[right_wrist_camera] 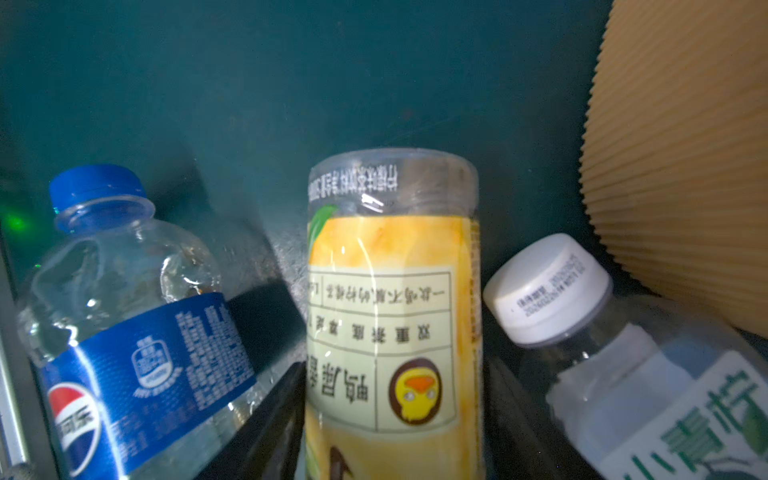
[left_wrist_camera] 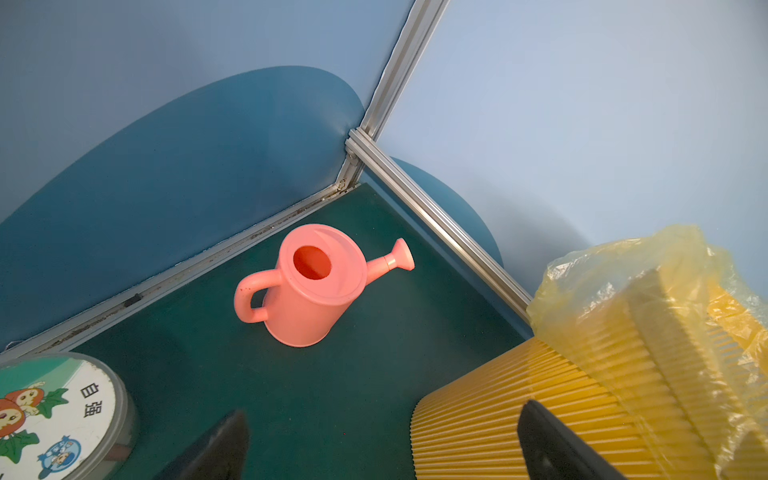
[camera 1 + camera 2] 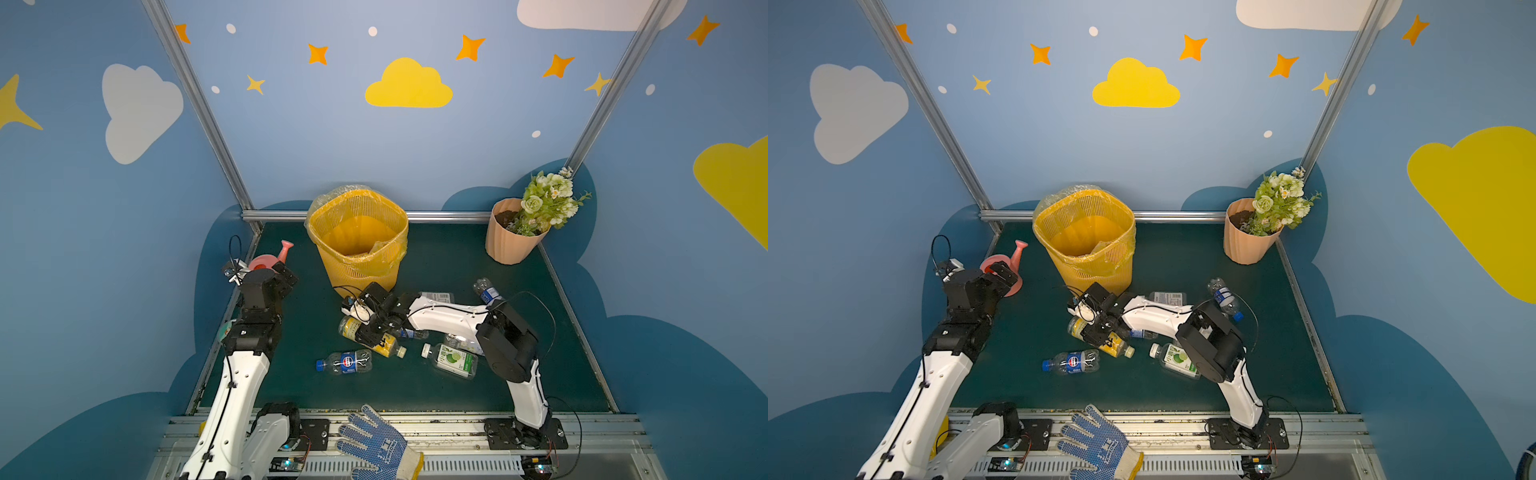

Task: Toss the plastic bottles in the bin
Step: 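Grasp the yellow-and-white labelled bottle with the right gripper while the left arm withdraws, then lift the yellow-and-white bottle with the right gripper and drop it into the yellow bin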

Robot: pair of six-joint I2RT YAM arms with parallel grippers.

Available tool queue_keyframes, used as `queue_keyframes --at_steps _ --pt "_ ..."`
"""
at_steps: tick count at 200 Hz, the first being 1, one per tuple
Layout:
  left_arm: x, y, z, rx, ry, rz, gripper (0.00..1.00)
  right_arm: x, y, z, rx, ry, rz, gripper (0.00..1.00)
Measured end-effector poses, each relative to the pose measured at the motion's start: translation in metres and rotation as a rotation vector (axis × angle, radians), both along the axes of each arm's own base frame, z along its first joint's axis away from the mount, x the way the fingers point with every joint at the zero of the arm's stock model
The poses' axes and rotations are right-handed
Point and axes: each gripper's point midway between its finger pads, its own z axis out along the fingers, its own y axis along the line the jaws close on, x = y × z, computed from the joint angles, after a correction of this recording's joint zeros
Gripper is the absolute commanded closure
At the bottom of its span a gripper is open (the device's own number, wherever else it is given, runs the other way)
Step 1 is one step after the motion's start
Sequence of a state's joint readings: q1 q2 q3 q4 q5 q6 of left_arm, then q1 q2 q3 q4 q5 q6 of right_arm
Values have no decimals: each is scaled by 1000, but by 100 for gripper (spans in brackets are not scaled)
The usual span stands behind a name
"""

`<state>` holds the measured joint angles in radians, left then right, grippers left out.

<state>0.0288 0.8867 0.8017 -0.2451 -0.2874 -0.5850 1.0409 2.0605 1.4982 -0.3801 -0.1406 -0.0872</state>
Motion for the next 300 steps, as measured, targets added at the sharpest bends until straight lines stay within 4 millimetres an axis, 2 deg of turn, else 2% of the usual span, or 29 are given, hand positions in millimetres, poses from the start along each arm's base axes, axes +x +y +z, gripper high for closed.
queue_keyframes --at_steps 35,74,84,120,163,178,203,250,276,300 --pt "-1 1 1 -1 -4 0 0 -2 3 -3 -17 5 6 32" --pt "-3 1 2 -1 -6 2 0 -5 1 -20 -64 26 8 26" --pt "-3 1 2 -1 -4 2 0 -6 0 -24 -75 32 9 28" --pt "-3 1 1 0 -1 1 0 -7 2 -23 -76 29 12 45" --pt "-4 1 0 -1 4 3 0 -8 6 -17 -65 13 15 49" --pt "-4 1 0 -1 4 3 0 -8 6 -10 -53 2 15 49" --pt "-5 1 -2 -1 5 3 0 -6 7 19 -2 -37 9 50" --pt "-11 2 -14 -20 28 17 0 -6 2 114 205 -160 -5 49" --pt "-14 2 -23 -31 42 26 0 -14 -18 165 328 -240 -18 49" --pt "-15 2 -35 -47 64 34 0 -22 -46 218 450 -351 -41 49"
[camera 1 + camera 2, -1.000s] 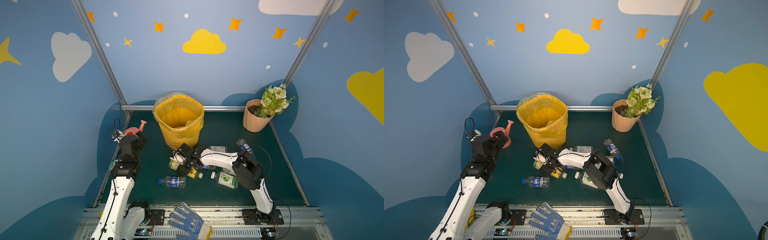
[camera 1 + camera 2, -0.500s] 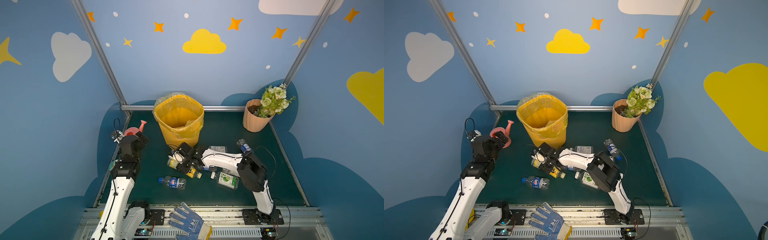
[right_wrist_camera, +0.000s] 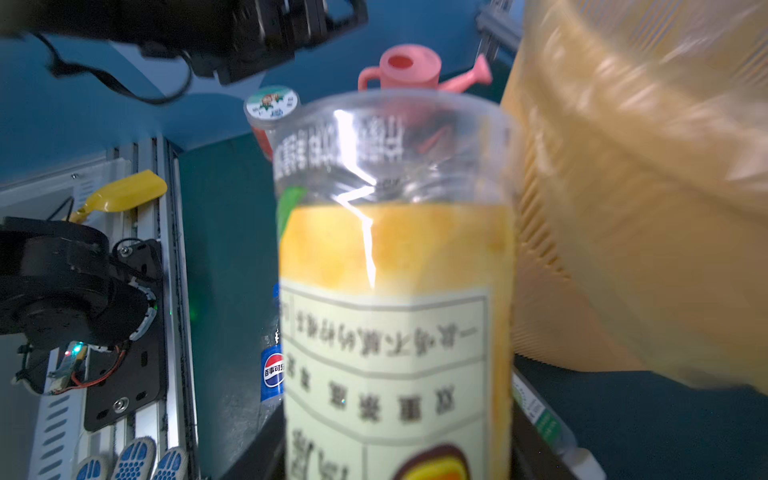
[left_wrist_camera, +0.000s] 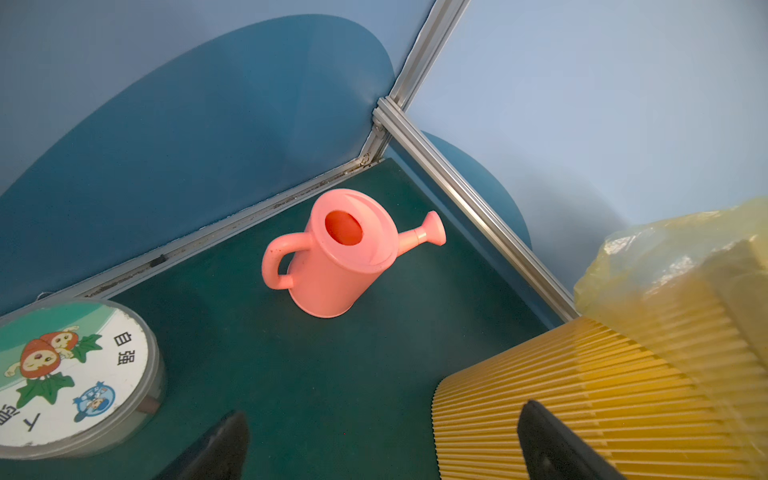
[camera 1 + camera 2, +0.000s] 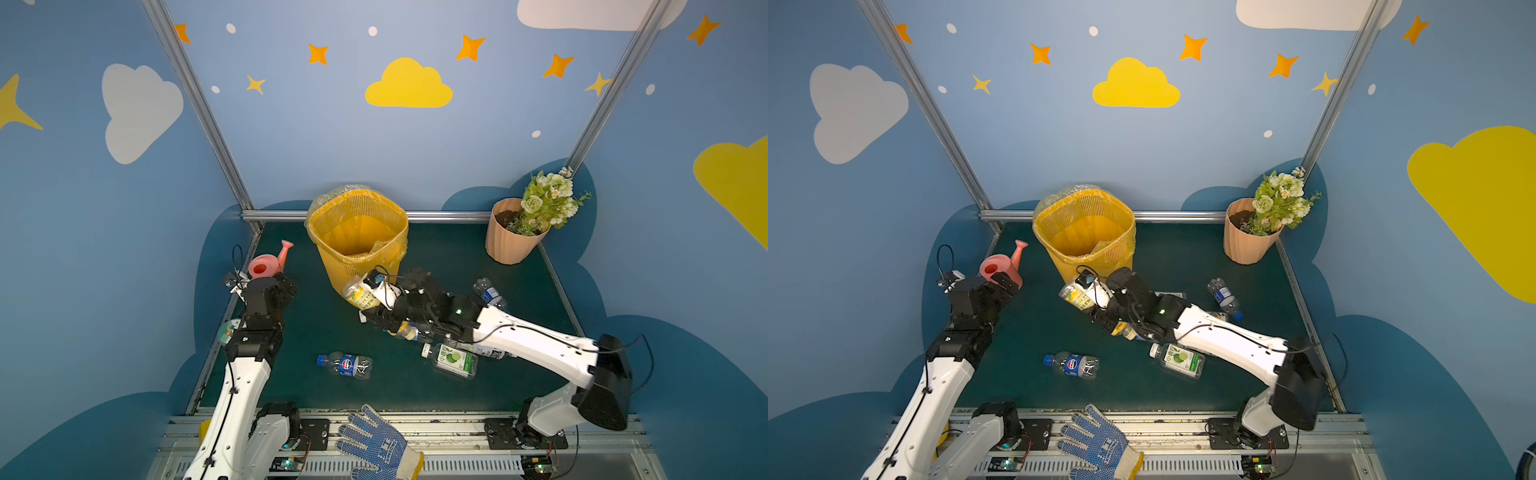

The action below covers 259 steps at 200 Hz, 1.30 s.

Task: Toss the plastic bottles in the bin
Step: 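Lift the yellow-and-white bottle with the right gripper and drop it into the yellow bin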

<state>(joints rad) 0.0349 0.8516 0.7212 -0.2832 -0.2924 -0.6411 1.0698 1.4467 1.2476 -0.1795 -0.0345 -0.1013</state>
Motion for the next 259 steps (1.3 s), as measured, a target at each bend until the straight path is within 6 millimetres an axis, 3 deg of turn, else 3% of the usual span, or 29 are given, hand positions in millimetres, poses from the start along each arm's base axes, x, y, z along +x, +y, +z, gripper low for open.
queue_keyframes --at_steps 75,98,119,151,178,194,210,226,237,249,259 --pt "10 -9 -29 -65 74 -31 0 -19 -119 206 488 -518 -155 51" --pt "11 -11 -29 -77 71 -39 0 -22 -138 246 617 -621 -182 51" --pt "11 -13 -29 -82 67 -44 0 -16 -141 265 704 -670 -186 52" --pt "11 -15 -25 -88 50 -57 0 24 -120 279 774 -639 -189 51" --pt "11 -17 -23 -93 41 -69 0 86 -73 279 794 -529 -166 40" --pt "10 -18 -20 -92 33 -74 0 134 -32 261 751 -428 -139 14" --pt "9 -18 -17 -87 25 -80 0 170 -3 221 660 -318 -137 7" --pt "5 -18 -12 -76 13 -85 0 184 5 174 561 -215 -159 3" --pt "2 -18 -6 -66 -2 -87 0 184 4 160 517 -180 -167 3" --pt "0 -18 -1 -53 -17 -92 0 178 -3 166 498 -187 -175 3" --pt "-1 -19 2 -41 -24 -98 0 168 -16 184 501 -217 -184 3"
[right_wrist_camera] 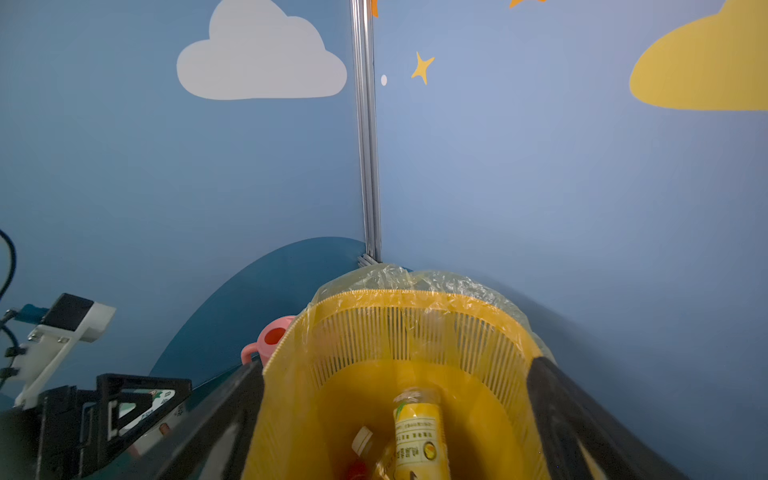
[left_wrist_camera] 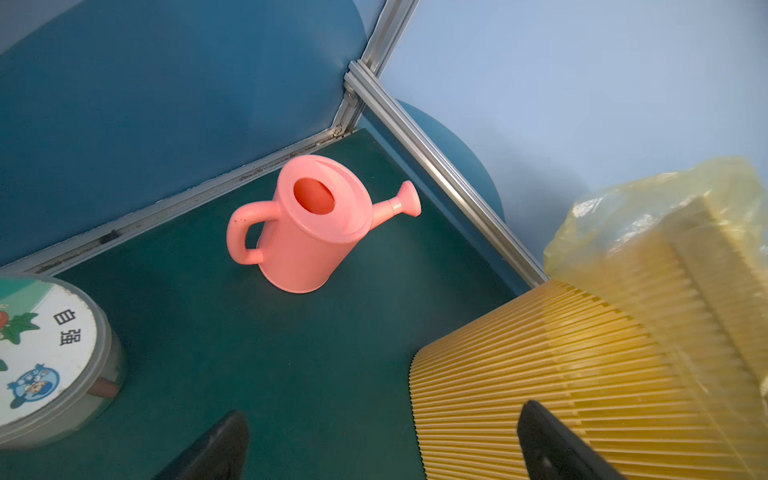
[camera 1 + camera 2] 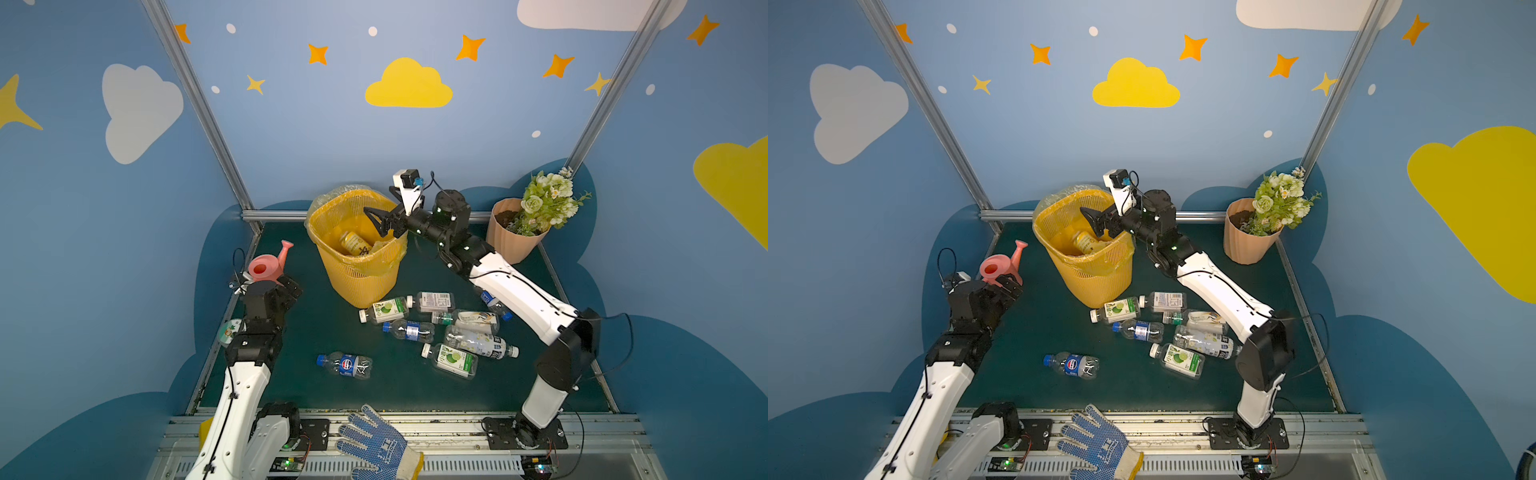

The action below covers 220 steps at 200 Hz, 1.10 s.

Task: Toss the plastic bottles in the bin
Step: 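Lift the yellow-and-white bottle with the right gripper and drop it into the yellow bin, then reach the left gripper toward the bottle pile while the right arm withdraws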

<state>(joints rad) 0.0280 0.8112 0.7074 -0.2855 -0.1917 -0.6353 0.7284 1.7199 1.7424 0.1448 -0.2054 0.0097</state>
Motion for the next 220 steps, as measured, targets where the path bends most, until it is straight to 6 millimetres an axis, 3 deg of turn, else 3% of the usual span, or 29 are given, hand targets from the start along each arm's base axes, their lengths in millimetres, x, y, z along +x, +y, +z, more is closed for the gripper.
queue_keyframes --at_steps 19,43,50,66,85,103,119,133,143,158,180,220 --pt "0 -6 7 34 -10 -26 0 -36 -40 46 45 -94 -40 3" --pt "-1 -26 25 107 -51 -99 0 -96 -110 104 143 -249 -119 3" --pt "-2 -33 32 135 -70 -124 0 -108 -128 111 161 -281 -151 3" --pt "-4 -54 50 205 -123 -187 0 -124 -161 105 169 -305 -232 3" --pt "-6 -79 66 292 -174 -263 0 -116 -189 63 129 -243 -348 3" --pt "-6 -102 75 373 -201 -327 0 -93 -212 -10 51 -101 -464 3" --pt "-3 -125 84 447 -224 -387 0 -74 -234 -88 -37 66 -566 3" --pt "0 -148 89 511 -239 -452 0 -68 -259 -144 -76 198 -657 3" --pt "1 -169 90 560 -249 -512 0 -69 -281 -172 -76 268 -726 3" --pt "1 -203 90 637 -261 -612 0 -75 -311 -198 -39 338 -819 3" --pt "-4 -255 82 744 -271 -779 0 -83 -349 -217 49 404 -930 3" --pt "-28 -349 44 901 -281 -1160 0 -90 -397 -247 177 530 -1066 3"
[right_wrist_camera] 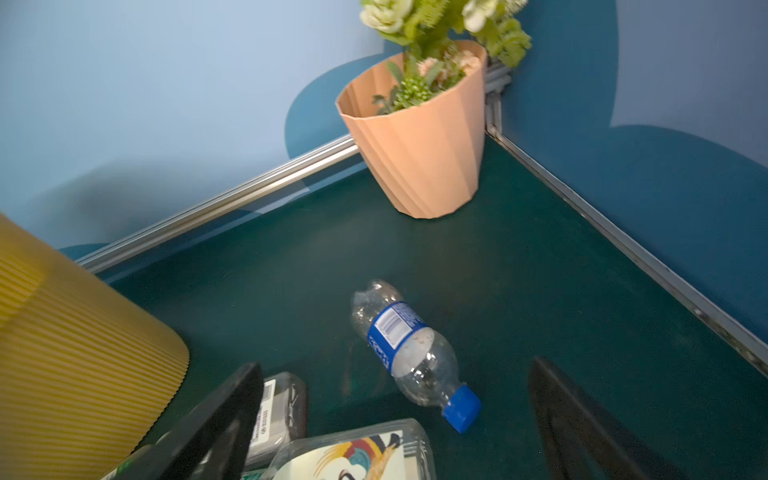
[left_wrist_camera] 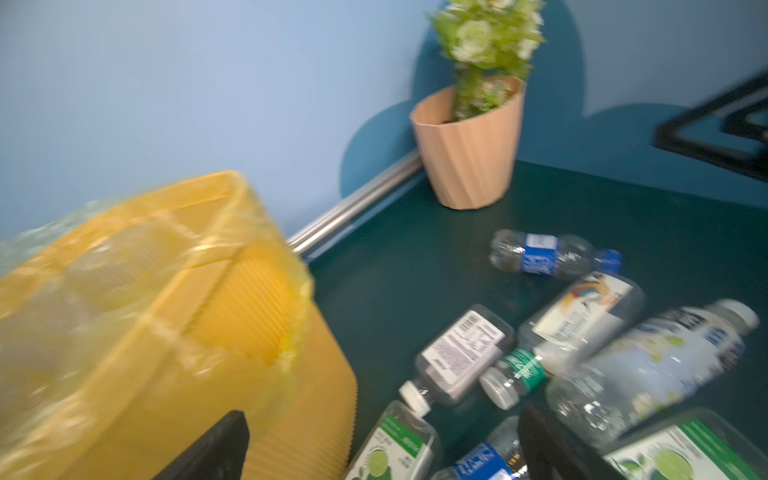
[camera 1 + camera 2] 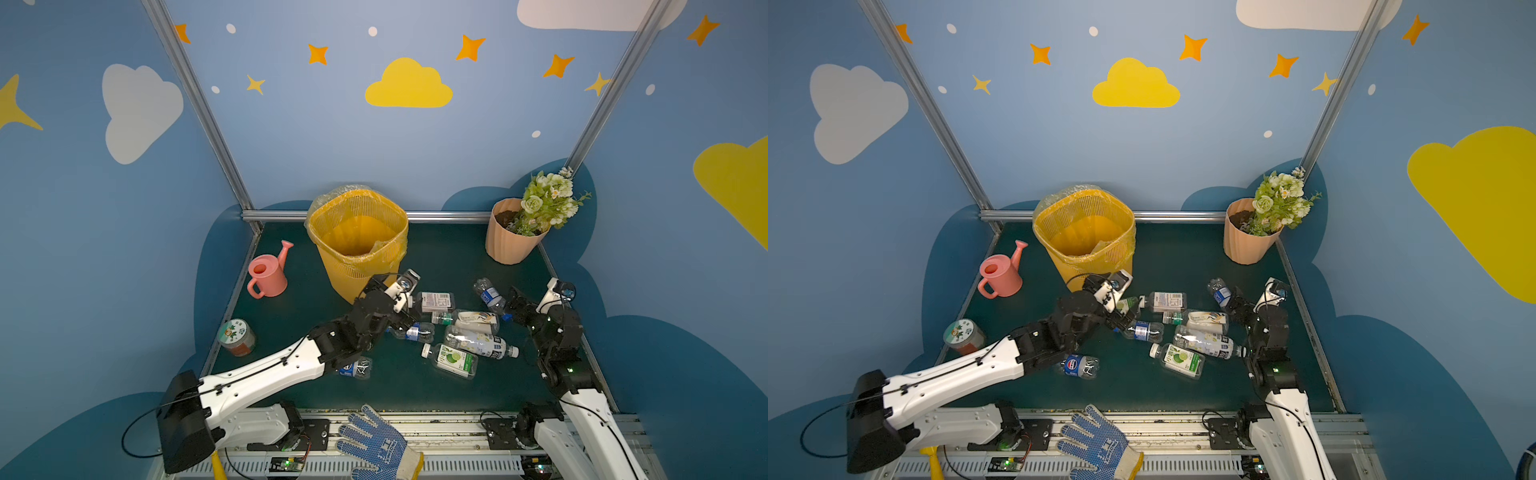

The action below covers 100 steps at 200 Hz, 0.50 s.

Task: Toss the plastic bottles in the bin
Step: 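Reach the left gripper toward the bottle pile while the right arm withdraws, then lower the left gripper onto the green-labelled lime juice bottle and close it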

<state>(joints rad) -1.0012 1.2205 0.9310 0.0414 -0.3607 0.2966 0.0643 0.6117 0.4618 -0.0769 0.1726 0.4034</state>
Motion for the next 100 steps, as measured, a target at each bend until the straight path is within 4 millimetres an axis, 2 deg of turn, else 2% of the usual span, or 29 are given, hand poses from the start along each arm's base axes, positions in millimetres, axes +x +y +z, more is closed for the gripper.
queue_keyframes --at_steps 18,40,76,100 --pt "-16 -34 -23 86 44 -152 0 -3 -13 -14 60 30 -42 3" --pt "-36 -65 -47 166 99 -306 0 -5 -21 -28 121 58 -64 3" --pt "-67 -108 -83 279 175 -498 0 -6 -21 -31 173 63 -53 3" --pt "-83 -127 -112 365 229 -587 0 -5 -20 -33 197 70 -43 3"
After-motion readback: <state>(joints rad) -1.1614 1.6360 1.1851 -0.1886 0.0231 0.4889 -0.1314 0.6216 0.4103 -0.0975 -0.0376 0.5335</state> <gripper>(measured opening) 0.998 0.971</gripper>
